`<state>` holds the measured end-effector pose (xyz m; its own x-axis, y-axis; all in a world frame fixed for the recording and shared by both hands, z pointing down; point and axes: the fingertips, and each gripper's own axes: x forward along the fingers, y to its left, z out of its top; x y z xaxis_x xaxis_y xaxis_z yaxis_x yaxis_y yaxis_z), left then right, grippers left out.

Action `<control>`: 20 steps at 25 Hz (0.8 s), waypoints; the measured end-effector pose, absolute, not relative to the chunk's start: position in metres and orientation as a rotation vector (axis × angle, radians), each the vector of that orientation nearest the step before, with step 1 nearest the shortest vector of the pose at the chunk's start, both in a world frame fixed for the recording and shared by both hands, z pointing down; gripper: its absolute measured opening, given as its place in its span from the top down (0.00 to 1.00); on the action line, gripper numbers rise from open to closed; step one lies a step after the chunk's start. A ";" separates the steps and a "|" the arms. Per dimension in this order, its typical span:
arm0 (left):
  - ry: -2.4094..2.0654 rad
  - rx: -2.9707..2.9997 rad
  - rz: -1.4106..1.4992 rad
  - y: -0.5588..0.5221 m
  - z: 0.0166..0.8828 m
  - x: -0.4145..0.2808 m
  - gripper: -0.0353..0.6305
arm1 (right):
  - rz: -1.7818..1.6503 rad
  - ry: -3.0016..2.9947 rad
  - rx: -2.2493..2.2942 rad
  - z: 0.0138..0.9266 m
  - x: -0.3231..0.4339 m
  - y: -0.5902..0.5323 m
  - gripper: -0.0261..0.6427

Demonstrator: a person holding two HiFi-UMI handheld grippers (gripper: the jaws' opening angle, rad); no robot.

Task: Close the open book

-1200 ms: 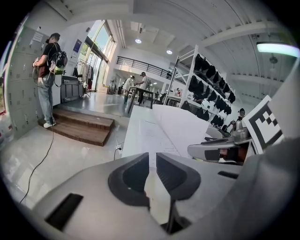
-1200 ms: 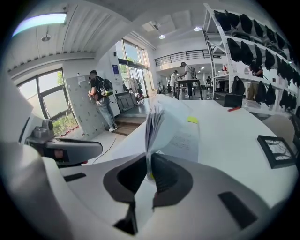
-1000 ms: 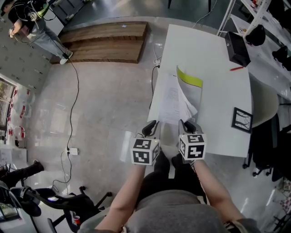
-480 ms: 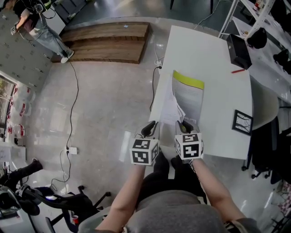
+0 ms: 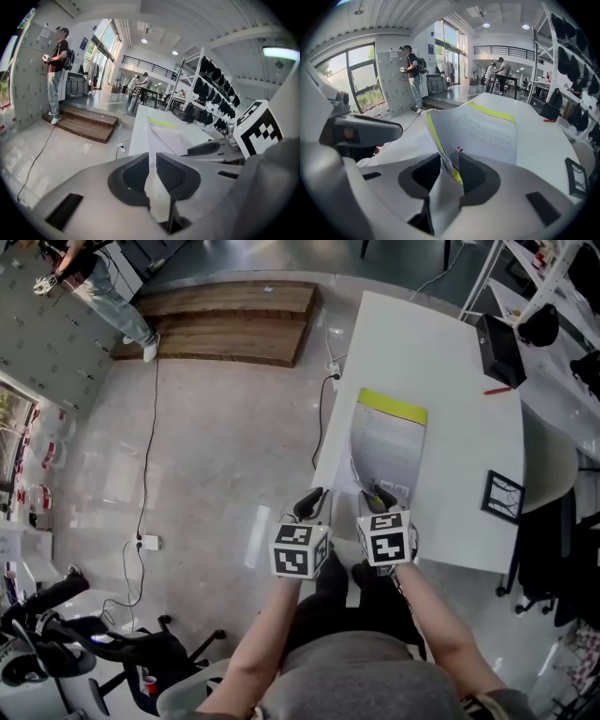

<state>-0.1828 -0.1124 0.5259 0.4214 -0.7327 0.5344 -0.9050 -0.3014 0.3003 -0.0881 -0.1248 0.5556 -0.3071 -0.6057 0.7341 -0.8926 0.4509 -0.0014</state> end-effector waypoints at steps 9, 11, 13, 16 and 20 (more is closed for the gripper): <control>-1.385 2.105 0.397 -0.112 0.527 -0.187 0.87 | 0.513 -2.037 1.216 0.555 -0.092 -0.122 0.75; -1.384 2.106 0.398 -0.112 0.527 -0.187 0.87 | 0.509 -2.043 1.213 0.555 -0.093 -0.122 0.74; -1.383 2.108 0.400 -0.112 0.527 -0.187 0.87 | 0.513 -2.053 1.204 0.555 -0.094 -0.120 0.72; -1.382 2.109 0.399 -0.112 0.526 -0.186 0.87 | 0.519 -2.071 1.210 0.555 -0.094 -0.120 0.70; -1.379 2.109 0.408 -0.111 0.528 -0.184 0.87 | 0.543 -2.103 1.222 0.556 -0.090 -0.117 0.68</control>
<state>-0.1844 -0.1107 0.5276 0.4186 -0.7287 0.5420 -0.9063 -0.2968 0.3009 -0.0901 -0.1175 0.5558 -0.3644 -0.6115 0.7023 -0.8752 0.4826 -0.0339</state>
